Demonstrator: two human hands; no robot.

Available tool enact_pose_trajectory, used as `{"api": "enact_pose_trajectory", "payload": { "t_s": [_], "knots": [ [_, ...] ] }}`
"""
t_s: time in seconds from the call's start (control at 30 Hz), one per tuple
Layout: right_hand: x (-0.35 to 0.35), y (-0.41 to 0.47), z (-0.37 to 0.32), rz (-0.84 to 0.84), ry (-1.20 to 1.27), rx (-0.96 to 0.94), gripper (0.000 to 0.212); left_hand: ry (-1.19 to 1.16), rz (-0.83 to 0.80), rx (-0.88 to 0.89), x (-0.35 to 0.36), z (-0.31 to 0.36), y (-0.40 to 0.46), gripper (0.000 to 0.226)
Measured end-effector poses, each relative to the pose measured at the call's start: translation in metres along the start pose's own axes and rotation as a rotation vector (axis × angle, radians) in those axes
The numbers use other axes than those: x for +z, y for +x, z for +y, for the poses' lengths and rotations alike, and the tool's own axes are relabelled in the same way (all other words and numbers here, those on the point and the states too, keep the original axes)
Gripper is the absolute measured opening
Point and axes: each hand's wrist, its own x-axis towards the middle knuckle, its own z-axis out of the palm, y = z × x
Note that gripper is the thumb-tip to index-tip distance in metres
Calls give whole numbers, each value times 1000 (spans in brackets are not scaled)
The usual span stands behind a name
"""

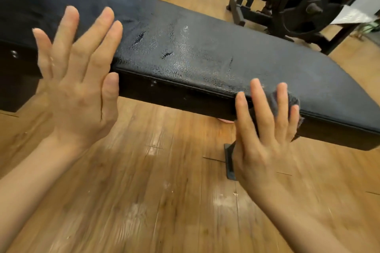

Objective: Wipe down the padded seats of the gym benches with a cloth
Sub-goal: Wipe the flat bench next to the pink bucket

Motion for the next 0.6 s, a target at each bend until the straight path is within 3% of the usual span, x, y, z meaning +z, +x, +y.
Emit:
{"api": "enact_pose_trajectory", "payload": {
  "t_s": [0.13,0.27,0.43,0.6],
  "knots": [
    [11,29,-31,125,136,-52,40,29,58,0,3,6,4,50],
    [-6,29,-10,-22,99,-181,44,35,31,-2,-1,3,1,50],
    [-26,13,27,-102,-68,-152,46,32,-6,-16,-4,2,1,51],
    [-51,16,48,-244,25,-210,45,57,-52,-19,-11,3,2,51]
  ]
}}
